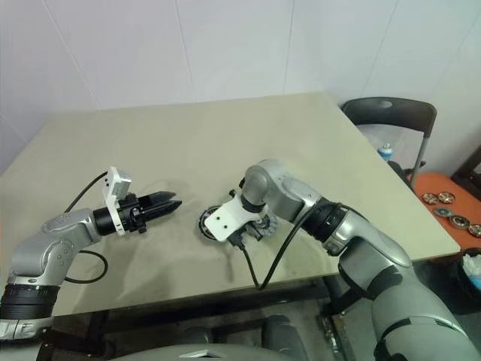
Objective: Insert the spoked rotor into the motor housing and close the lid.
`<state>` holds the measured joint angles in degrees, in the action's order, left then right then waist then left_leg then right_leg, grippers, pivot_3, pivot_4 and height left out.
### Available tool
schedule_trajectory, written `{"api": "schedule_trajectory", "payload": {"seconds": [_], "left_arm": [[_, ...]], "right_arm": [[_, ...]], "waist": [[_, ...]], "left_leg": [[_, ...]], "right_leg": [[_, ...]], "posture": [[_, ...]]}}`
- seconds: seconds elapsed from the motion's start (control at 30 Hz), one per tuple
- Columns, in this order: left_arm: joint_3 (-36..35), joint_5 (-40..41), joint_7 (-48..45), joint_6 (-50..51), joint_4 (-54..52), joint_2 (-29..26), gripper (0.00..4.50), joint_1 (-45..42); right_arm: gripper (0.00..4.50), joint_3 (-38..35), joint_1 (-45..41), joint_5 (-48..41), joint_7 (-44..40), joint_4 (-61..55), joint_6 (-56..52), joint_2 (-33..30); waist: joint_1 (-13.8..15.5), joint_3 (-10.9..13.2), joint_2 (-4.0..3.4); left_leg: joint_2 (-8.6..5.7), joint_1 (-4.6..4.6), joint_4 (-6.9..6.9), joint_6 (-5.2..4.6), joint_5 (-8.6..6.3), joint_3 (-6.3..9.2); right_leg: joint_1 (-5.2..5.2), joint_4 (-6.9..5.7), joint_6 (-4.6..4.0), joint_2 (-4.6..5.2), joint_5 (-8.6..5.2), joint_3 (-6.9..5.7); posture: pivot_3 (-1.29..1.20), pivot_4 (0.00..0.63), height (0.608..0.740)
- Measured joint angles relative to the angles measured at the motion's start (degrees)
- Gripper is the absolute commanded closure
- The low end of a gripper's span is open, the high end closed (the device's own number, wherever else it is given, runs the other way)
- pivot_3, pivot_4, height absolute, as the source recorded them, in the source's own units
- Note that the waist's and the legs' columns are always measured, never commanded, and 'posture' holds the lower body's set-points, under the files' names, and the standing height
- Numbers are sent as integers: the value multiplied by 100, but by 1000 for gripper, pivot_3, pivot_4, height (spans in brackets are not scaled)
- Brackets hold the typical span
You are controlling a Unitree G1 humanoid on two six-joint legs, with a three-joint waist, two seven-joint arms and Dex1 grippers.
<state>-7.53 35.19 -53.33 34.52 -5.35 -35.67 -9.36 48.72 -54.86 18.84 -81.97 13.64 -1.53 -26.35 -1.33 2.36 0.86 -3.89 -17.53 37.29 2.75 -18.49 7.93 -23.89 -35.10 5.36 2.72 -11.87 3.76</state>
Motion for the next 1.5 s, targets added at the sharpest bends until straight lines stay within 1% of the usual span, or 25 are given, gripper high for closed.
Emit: {"api": "schedule_trajectory", "payload": {"seconds": [0.13, 0.27, 0.33, 0.4, 0.53, 0.57, 0.6, 0.67, 0.77, 0.87, 0.97, 1.03, 1.1, 1.17, 1.27, 1.3, 1.37, 1.47, 1.5], "left_arm": [[-6, 1, 17, 0, -25, -1, 2409, 16], [-6, 1, 35, 1, -34, -3, 2409, 12], [-6, 1, 35, 1, -34, -4, 2409, 0], [-6, 1, 35, 1, -33, -5, 2409, -9], [-4, 0, 34, 1, -32, -5, 2409, -27], [-4, 0, 34, 1, -32, -5, 2409, -34], [-3, 0, 32, 1, -32, -5, 2409, -43], [0, 1, 24, 1, -32, -3, 2409, -52], [0, 0, 1, 0, -31, -3, 2409, -52], [0, -1, -6, 0, -28, -2, 2409, -52], [1, -6, -6, -2, -24, 0, 2409, -50], [2, -12, -2, -3, -23, 10, 2409, -49], [2, -13, 1, -5, -23, 22, 2409, -47], [2, -13, 9, -5, -27, 44, 2409, -47], [5, 7, 27, 2, -54, 98, 2409, -53], [0, 36, 32, 6, -85, 99, 2409, -49], [-2, 38, 24, 29, -107, 87, 2409, -46], [8, 43, -39, 107, -102, 37, 2409, -90], [11, 42, -64, 119, -79, 18, 2409, -128]], "right_arm": [[4393, -4, -1, 160, 9, 131, 379, -21], [4393, -27, -3, 270, 54, 177, 568, -8], [4393, -58, -1, 271, 33, 149, 530, 1], [4393, -138, 18, 232, -86, 106, 270, 33], [4393, -234, 76, 204, -173, 17, 54, 81], [3689, -244, 88, 171, -173, 12, 39, 108], [3445, -274, 90, 155, -165, 9, -37, 149], [2822, -362, 88, 123, -166, -13, -195, 198], [2822, -469, 86, 97, -297, -115, -661, 249], [2822, -485, 84, -46, -576, -273, -751, 177], [2822, -646, 70, -418, -894, -539, -841, -34], [2822, -787, 6, -895, -998, -797, -1076, -285], [2822, -1188, 5, -1361, -1008, -985, -1451, -378], [2822, -1759, 15, -1725, -720, -1024, -1916, -251], [2822, -2735, 163, -2034, 322, -1018, -2616, 80], [2822, -3141, 407, -2109, 791, -1045, -2798, 91], [2822, -3697, 975, -2180, 1417, -1120, -3172, -23], [3439, -4470, 2006, -2396, 2149, -1297, -3926, -136], [3768, -4760, 2314, -2490, 2379, -1368, -4213, -144]], "waist": [[16, 0, -1], [15, 0, 0], [15, 1, -1], [22, 2, -3], [43, 2, -2], [40, 2, -2], [40, 2, -3], [35, 2, -3], [40, 2, -3], [41, 2, -4], [51, 3, -4], [52, 3, -4], [54, 3, -4], [34, 3, -4], [55, 1, -1], [94, -7, 11], [182, -7, 11], [226, -2, 4], [216, 1, -1]], "left_leg": [[5, 28, 2, 0, 0, 2], [6, 30, 3, 0, 0, 2], [7, 28, 1, 0, 0, 4], [7, 21, -2, 0, 0, 5], [6, 4, -10, 0, -1, 5], [6, -1, -14, 0, -1, 5], [6, -5, -15, 0, -1, 5], [7, -12, -18, 0, -1, 5], [7, -29, -19, 0, -1, 5], [6, -44, -17, 0, -1, 3], [6, -53, -14, 0, -1, 4], [5, -56, -13, 0, -1, 5], [5, -58, -14, 0, -1, 6], [6, -57, -15, 0, -1, 5], [8, -58, -16, 0, -1, 7], [7, -62, -15, 0, -1, 14], [-2, -73, -13, 0, -1, 13], [-12, -85, -11, -8, -4, 13], [-11, -86, -12, -11, -6, 8]], "right_leg": [[34, 6, -18, -3, -13, -1], [36, 7, -18, -3, -12, -1], [33, 7, -14, -3, -9, -1], [25, 7, -2, -3, -1, -1], [3, 9, -12, -1, 8, -1], [-4, 9, -15, 0, 10, -1], [-10, 9, -16, 0, 11, 0], [-20, 8, -18, 0, 13, 0], [-41, 7, -19, -1, 13, 0], [-54, 8, -18, 0, 13, -1], [-59, 12, -18, 1, 13, -2], [-61, 15, -18, 3, 13, -2], [-62, 16, -18, 3, 13, -3], [-64, 14, -19, 2, 14, -3], [-66, 10, -20, 0, 14, -4], [-65, 13, -20, 3, 14, -11], [-65, 27, -20, 11, 14, -13], [-66, 44, -19, 19, 14, -12], [-67, 48, -19, 19, 14, -10]], "posture": [[0, 0, 740], [0, 0, 740], [0, 0, 740], [0, 0, 740], [0, 0, 740], [0, 0, 740], [0, 0, 740], [0, 0, 740], [0, 0, 740], [0, 0, 740], [0, 0, 740], [0, 0, 740], [0, 0, 740], [0, 0, 740], [0, 0, 740], [0, 0, 740], [0, 0, 740], [0, 0, 740], [0, 0, 740]]}}
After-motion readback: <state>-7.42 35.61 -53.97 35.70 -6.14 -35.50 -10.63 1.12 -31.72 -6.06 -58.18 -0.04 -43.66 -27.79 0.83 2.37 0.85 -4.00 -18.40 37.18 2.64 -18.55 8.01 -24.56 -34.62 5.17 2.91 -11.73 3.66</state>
